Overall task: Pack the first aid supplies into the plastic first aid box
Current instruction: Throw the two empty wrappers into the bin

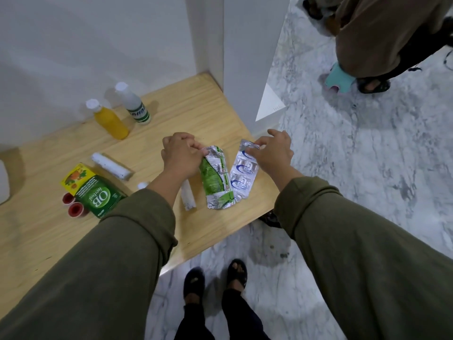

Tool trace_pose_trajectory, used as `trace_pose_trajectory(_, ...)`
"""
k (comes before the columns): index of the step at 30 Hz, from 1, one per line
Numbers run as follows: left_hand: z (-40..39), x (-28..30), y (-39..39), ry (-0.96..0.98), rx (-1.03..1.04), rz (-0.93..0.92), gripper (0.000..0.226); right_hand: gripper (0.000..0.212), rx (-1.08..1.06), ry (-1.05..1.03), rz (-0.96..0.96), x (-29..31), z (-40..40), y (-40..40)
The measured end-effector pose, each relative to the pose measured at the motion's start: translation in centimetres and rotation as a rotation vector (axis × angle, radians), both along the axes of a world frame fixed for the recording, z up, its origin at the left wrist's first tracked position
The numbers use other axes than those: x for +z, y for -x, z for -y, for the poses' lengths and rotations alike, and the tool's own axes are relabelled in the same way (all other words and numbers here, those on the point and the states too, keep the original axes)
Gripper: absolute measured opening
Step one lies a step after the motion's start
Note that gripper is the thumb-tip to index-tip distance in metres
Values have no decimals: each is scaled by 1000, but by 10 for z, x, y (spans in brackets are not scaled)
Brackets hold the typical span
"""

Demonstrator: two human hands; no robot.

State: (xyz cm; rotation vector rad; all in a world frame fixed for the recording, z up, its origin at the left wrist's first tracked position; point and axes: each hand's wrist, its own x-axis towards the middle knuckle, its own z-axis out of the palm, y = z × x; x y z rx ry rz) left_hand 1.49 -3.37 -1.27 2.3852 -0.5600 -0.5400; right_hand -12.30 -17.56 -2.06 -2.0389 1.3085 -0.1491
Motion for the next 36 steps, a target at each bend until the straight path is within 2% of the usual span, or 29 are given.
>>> trace_pose_trajectory(4, 11, 13, 3, 120, -123, -33, 10, 31, -94, 6, 25, 20, 1, 17)
trace_pose_trajectory(10, 51, 41, 20, 249, -305, -27, 5, 20, -341, 66, 151, 61, 10, 64)
trace_pose_trajectory(13, 78, 54, 33, 308, -406, 14, 10, 12, -477, 88, 214, 74, 19, 88)
trace_pose_trajectory(17, 120, 56, 64, 321, -544, 27, 12, 13, -617, 139, 202, 75, 30, 123)
trace_pose_trajectory(25, 206, -12, 100, 227, -736, -61, 7, 16, -746, 70, 106, 7, 62, 172)
trace_pose_trajectory(36, 276, -107, 124, 4, -833, -64, 7, 14, -789, -68, 45, -98, 111, 182)
